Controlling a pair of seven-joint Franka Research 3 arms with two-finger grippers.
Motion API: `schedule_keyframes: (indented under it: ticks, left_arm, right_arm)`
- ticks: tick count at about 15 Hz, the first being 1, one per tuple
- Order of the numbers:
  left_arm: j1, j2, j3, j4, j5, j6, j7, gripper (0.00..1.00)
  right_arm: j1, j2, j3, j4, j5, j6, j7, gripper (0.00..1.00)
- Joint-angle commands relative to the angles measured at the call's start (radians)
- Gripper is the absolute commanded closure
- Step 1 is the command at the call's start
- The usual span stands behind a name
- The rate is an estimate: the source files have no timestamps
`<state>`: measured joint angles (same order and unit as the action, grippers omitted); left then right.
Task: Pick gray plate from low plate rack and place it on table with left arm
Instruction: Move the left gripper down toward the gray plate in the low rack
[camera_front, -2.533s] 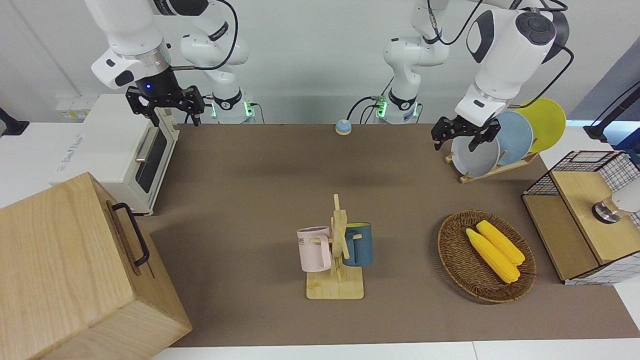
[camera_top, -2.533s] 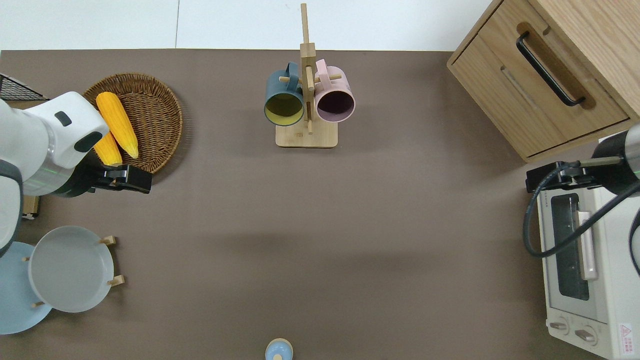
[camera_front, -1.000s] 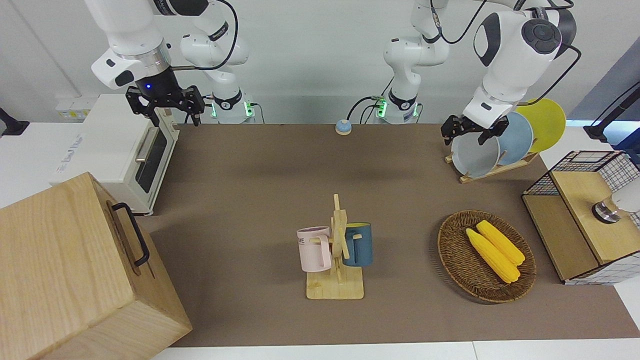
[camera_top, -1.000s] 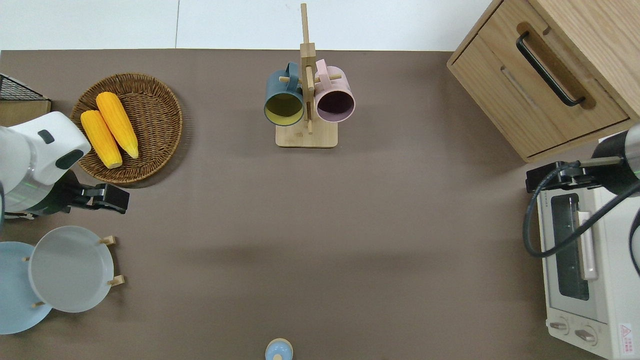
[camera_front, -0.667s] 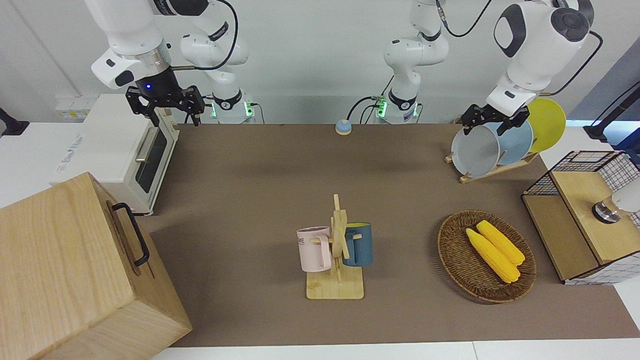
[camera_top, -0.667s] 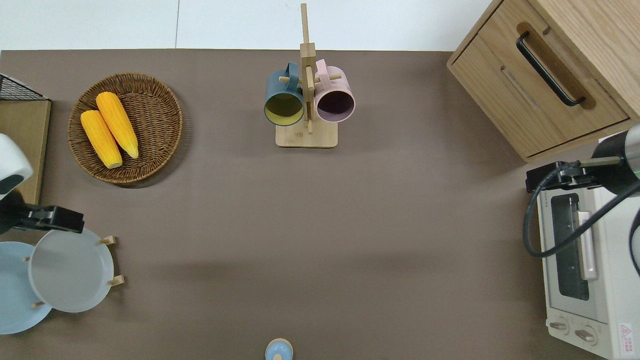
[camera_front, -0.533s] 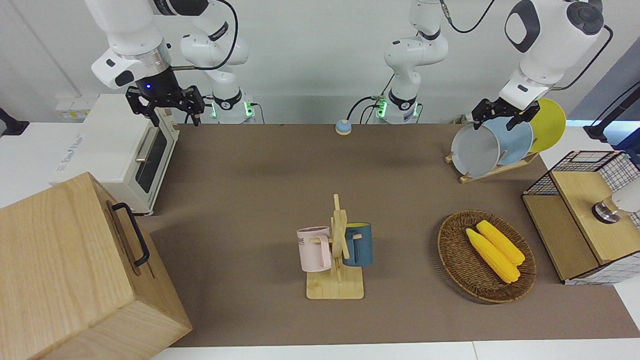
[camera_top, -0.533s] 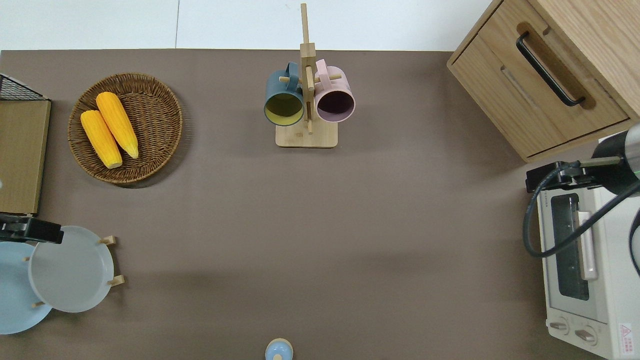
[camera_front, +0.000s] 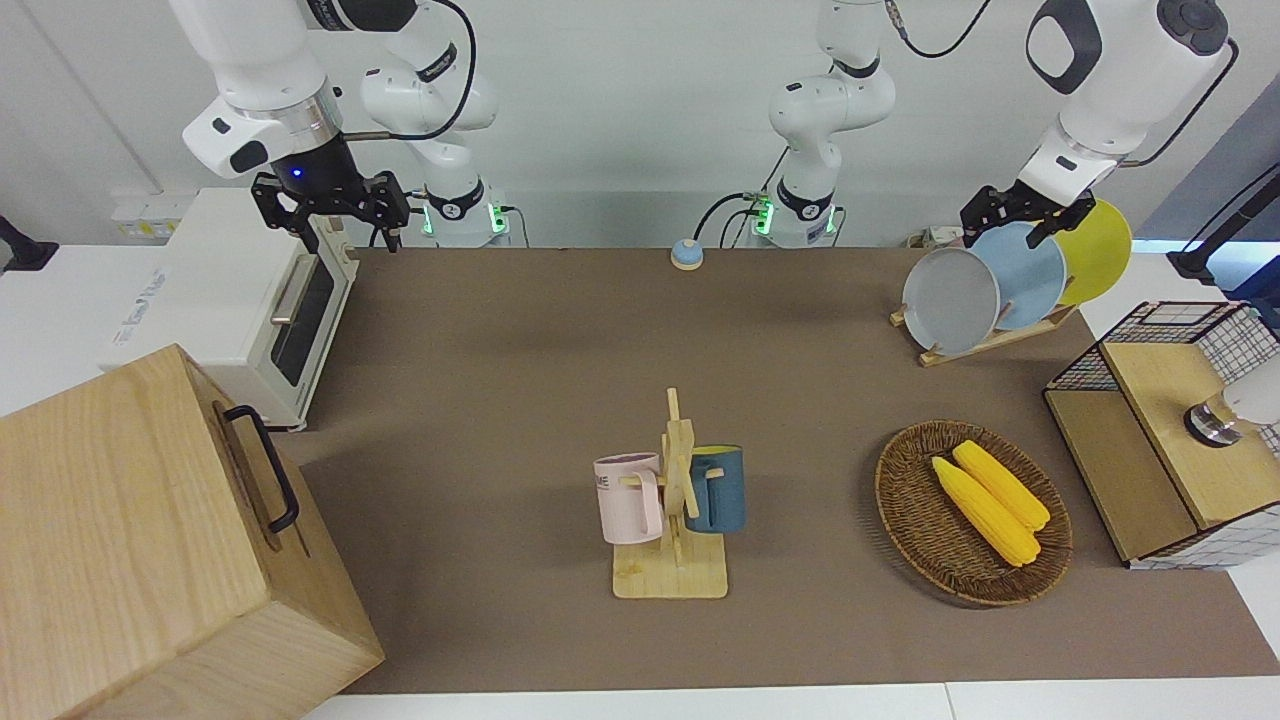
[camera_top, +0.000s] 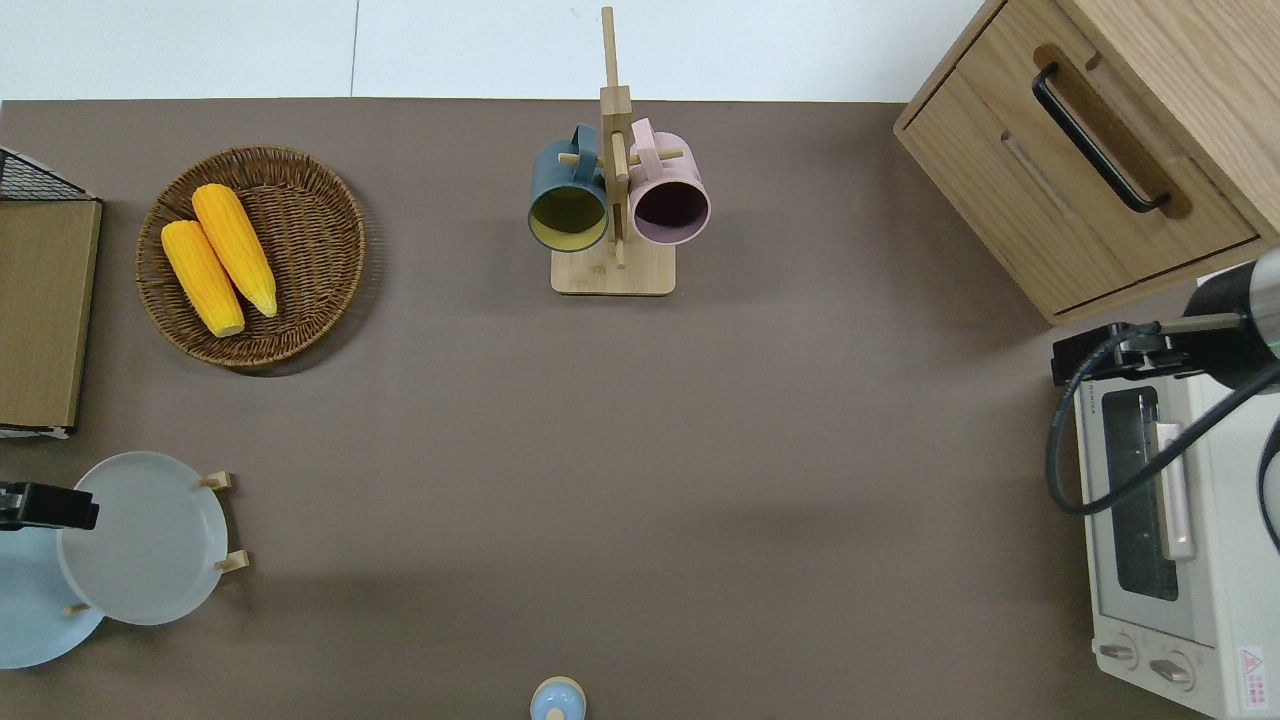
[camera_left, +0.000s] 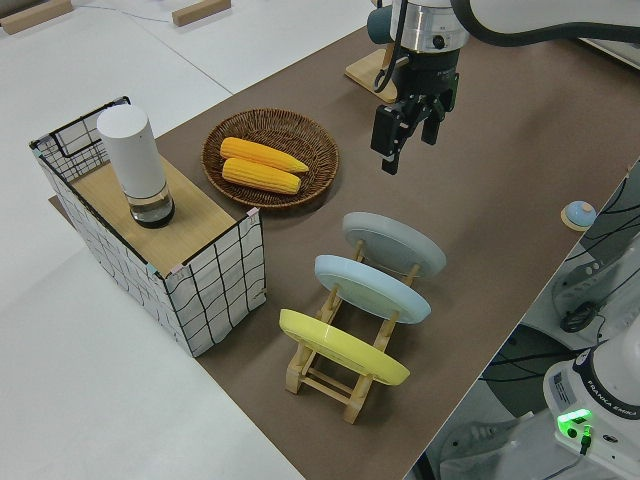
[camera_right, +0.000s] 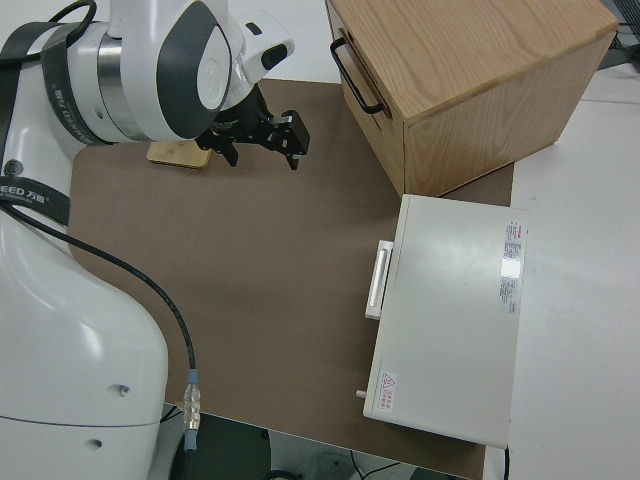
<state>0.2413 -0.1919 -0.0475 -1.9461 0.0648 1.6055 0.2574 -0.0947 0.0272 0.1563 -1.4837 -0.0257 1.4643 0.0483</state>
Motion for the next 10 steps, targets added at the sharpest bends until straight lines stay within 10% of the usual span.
schedule_keyframes:
  ticks: [1, 10]
  left_arm:
    - [0.009, -0.087, -0.008, -0.160, 0.038, 0.120, 0.011, 0.00]
    - [0.027, -0.106, -0.006, -0.304, 0.096, 0.287, 0.013, 0.00]
  right_arm:
    - [0.007, 0.000, -0.006, 0.006, 0.003, -0.001, 0.004, 0.017]
    - [0.007, 0.000, -0.006, 0.006, 0.003, -0.001, 0.004, 0.017]
